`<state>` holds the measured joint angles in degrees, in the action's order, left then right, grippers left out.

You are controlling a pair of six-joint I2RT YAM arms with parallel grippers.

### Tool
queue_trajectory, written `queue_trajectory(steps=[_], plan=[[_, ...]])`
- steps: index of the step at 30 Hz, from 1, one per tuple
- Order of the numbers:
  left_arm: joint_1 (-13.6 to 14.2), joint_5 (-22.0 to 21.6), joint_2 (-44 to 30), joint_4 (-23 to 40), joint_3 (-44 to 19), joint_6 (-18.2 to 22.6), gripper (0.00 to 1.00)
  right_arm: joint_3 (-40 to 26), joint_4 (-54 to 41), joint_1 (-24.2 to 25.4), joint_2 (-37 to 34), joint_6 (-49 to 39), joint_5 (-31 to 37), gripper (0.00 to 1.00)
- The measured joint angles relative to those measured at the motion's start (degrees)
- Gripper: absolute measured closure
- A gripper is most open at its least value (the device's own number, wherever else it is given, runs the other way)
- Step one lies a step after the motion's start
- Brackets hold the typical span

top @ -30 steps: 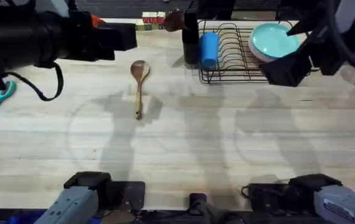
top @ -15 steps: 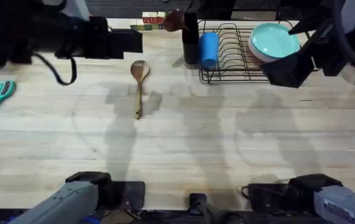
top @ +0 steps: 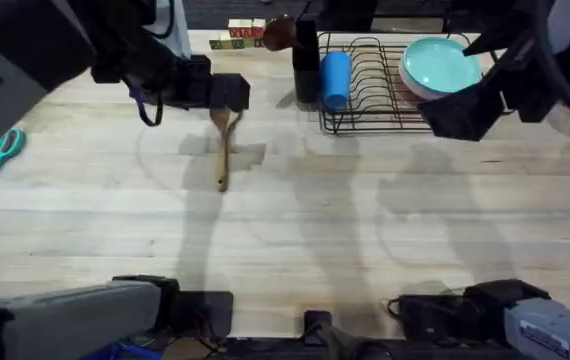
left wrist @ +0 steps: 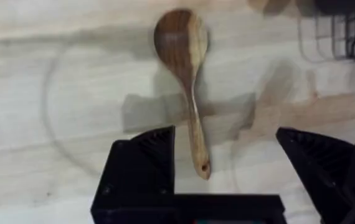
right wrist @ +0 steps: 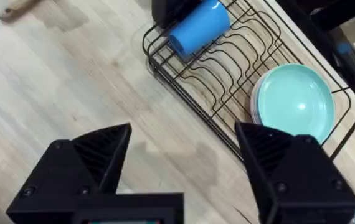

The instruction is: Pick up the spoon on the table one by one and put them onto the rack

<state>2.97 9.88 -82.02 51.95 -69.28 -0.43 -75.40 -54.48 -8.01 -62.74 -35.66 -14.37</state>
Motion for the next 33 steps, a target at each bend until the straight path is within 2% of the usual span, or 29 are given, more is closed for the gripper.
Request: queue_trajectory(steps=[5, 22, 28, 33], plan=[[0.0, 0.0, -2.2, 2.9, 0.0, 0.0, 0.008, 0.0, 0.0, 0.0, 0.0, 0.0, 0.0, 0.004], [0.0, -0.2, -7.5, 2.7, 0.0, -0.7, 0.006, 0.0, 0.0, 0.0, 0.0, 0.0, 0.0, 0.005], [0.0, -0.3, -7.5, -0.6, 0.1, -2.6, 0.006, 0.0, 0.0, 0.0, 0.0, 0.0, 0.0, 0.004], [0.0, -0.7, -7.5, -4.1, 2.5, -3.2, 0.005, 0.0, 0.0, 0.0, 0.0, 0.0, 0.0, 0.004]])
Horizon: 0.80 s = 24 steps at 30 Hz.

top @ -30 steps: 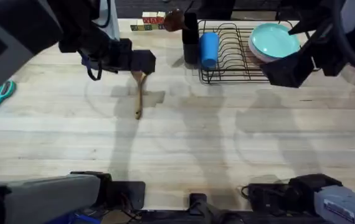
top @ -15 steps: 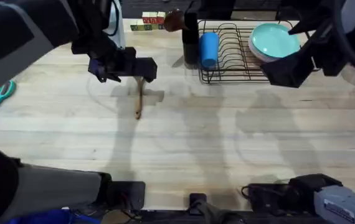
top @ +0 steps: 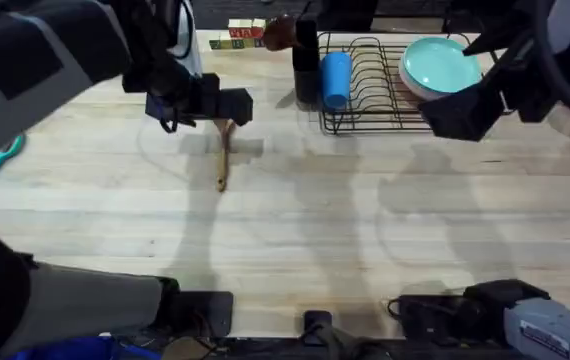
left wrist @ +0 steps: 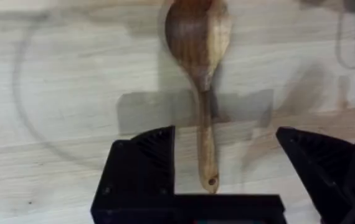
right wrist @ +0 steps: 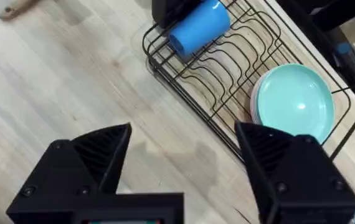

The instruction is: Pick up the spoon on the table one by one and put them onto the rack

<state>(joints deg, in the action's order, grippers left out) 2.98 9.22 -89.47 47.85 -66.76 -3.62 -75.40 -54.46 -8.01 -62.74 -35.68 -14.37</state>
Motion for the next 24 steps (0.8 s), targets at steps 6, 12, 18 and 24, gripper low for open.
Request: queue_trajectory(steps=[6, 12, 18, 24], plan=[[0.0, -1.6, -1.8, -1.7, 1.2, -0.3, 0.006, 0.0, 0.0, 0.0, 0.0, 0.0, 0.0, 0.004], [0.0, -1.8, -6.7, -3.8, 1.2, -0.3, 0.004, 0.0, 0.0, 0.0, 0.0, 0.0, 0.0, 0.004], [0.0, -2.1, -11.0, -4.0, 1.2, -0.3, 0.049, 0.0, 0.0, 0.0, 0.0, 0.0, 0.0, 0.004], [0.2, -3.4, -11.6, -4.8, 1.2, -0.7, 0.069, 0.0, 0.0, 0.0, 0.0, 0.0, 0.0, 0.003]])
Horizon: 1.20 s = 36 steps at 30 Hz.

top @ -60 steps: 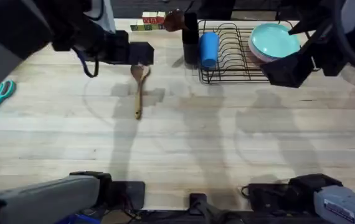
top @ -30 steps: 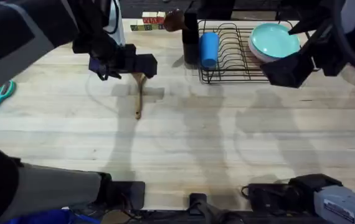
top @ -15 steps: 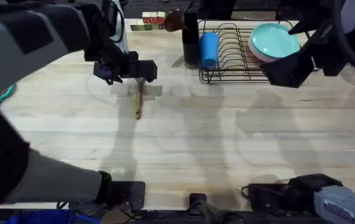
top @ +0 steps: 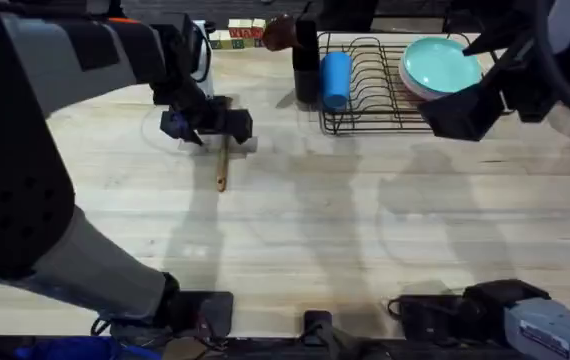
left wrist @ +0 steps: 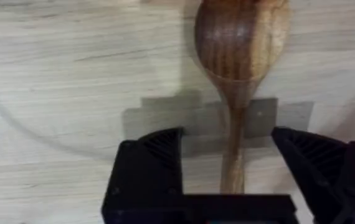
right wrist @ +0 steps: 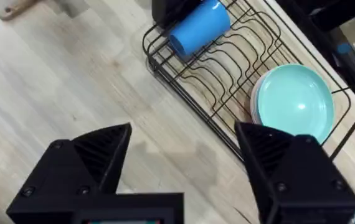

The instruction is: Pick up the spoon on the table one by one and put them onto the rack

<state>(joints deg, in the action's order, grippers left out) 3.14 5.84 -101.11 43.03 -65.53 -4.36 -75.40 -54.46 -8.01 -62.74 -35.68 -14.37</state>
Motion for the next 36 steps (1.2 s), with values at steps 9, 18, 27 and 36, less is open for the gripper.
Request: queue_trajectory(steps=[9, 18, 27, 36], plan=[[2.3, -5.5, -0.9, -0.2, -0.4, -0.7, 0.336, 0.0, 0.0, 0.0, 0.0, 0.0, 0.0, 0.004], [3.8, -5.9, -0.9, -0.9, -0.5, -1.7, 0.739, 0.0, 0.0, 0.0, 0.0, -0.2, 0.0, 0.004], [3.8, -6.2, -0.9, -1.1, -0.7, -2.1, 0.95, 0.0, 0.0, 0.0, 0.0, -0.2, 0.0, 0.006], [3.9, -8.0, -1.2, 0.7, -2.5, -2.1, 0.958, 0.0, 0.0, 0.0, 0.0, -0.2, 0.0, 0.004]])
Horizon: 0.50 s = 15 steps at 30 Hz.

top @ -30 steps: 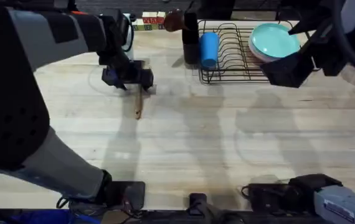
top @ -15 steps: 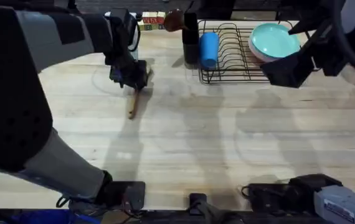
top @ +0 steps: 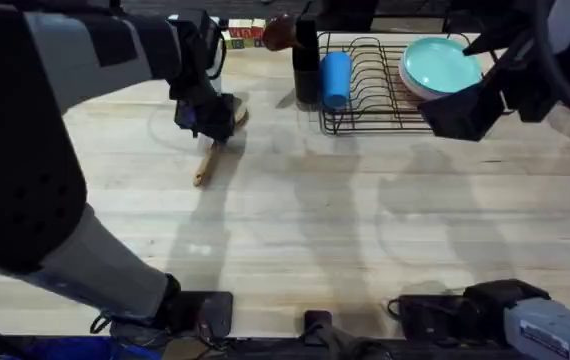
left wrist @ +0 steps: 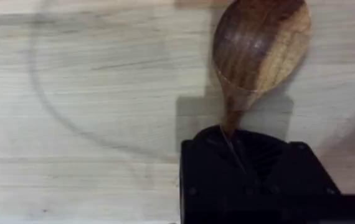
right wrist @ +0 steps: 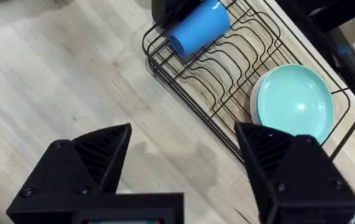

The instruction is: Pick up the spoon on the table one by one and put them onto the rack

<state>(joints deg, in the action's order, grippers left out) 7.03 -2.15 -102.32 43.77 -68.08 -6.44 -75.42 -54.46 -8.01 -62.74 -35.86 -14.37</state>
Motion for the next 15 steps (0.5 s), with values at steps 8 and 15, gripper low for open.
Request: queue_trajectory(steps=[8, 15], plan=[[-0.1, -3.2, 15.1, -0.9, -1.0, 0.0, 0.957, 0.0, 0.5, 0.0, 0.0, 0.0, 0.0, 0.003], [-0.2, -3.3, 25.2, -9.1, -1.0, 0.0, 0.957, 0.0, 0.7, 0.0, 0.0, 0.0, 0.0, 0.003]])
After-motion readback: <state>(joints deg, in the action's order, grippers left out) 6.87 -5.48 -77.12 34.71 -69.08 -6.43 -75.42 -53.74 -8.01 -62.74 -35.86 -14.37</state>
